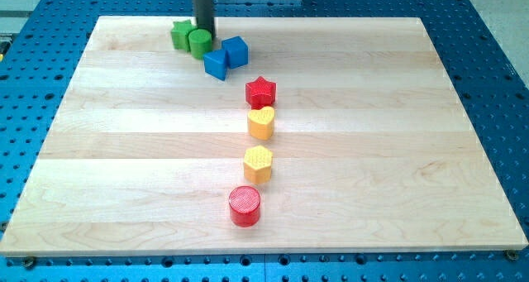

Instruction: Place the yellow heart diagonally top right to the yellow hexagon

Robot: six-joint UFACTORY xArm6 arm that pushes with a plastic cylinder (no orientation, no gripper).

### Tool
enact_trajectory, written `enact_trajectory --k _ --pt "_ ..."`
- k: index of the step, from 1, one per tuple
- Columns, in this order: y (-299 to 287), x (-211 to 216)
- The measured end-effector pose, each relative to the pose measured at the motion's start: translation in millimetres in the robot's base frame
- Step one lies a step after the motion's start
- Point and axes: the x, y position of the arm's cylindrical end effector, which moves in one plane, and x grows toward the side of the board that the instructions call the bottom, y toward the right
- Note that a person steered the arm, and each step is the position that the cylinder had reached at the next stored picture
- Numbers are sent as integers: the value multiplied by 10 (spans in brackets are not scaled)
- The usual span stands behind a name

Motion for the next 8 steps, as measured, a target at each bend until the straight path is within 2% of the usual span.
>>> enact_trajectory --k 1,2,3,7,8 --pt "18 -173" --pt "527 -176" --pt "556 46" --pt "-15 725" --pt "-144 596"
